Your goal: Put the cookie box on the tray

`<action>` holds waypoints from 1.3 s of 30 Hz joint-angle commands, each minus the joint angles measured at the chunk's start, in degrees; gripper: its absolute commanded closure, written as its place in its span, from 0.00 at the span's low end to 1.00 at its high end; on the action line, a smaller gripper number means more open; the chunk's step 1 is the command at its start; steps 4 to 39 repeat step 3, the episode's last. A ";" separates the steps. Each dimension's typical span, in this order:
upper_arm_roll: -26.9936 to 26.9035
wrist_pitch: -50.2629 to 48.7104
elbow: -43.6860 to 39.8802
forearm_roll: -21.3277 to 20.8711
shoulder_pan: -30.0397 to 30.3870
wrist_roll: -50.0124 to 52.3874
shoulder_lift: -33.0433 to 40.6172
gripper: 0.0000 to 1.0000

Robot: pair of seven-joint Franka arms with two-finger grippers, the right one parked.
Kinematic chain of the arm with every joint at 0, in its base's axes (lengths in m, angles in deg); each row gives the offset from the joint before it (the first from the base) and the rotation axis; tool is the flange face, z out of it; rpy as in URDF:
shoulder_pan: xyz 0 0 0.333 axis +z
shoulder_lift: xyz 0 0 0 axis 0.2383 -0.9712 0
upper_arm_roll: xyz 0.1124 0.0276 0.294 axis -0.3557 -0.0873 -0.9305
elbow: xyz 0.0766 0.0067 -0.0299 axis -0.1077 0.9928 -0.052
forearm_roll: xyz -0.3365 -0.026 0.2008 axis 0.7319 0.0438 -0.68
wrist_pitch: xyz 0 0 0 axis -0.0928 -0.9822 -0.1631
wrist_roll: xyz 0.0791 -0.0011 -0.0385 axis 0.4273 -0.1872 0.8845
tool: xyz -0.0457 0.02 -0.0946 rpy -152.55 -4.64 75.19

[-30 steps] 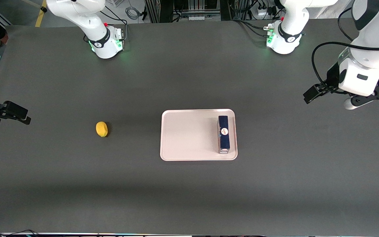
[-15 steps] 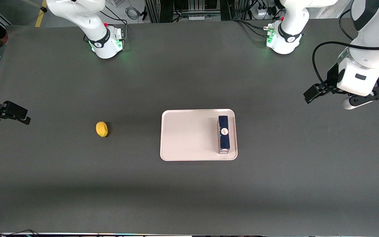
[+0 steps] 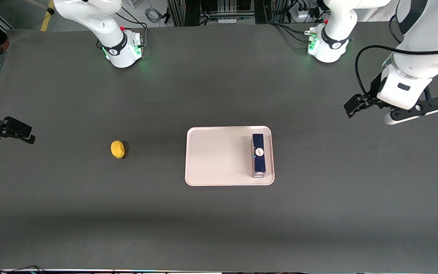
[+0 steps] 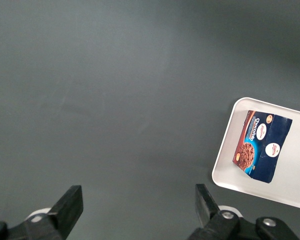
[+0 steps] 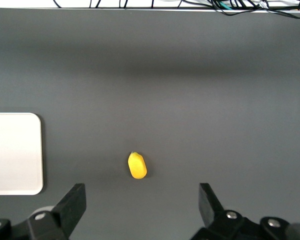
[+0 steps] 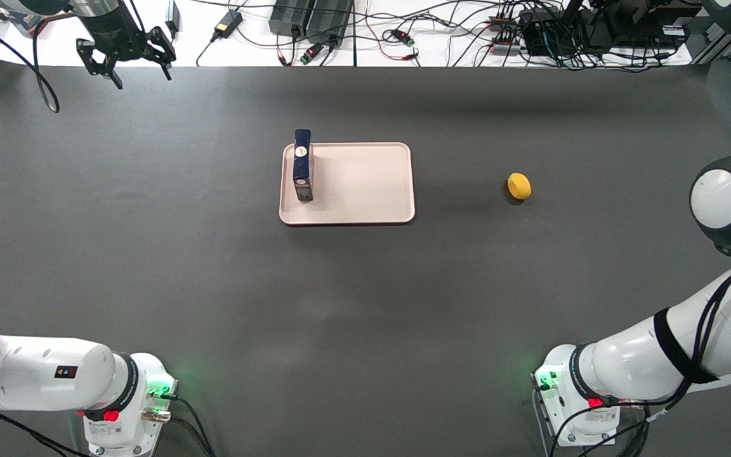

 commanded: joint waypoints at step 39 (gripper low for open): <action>-0.22 0.62 1.04 -0.89 -0.31 -0.84 0.85 0.00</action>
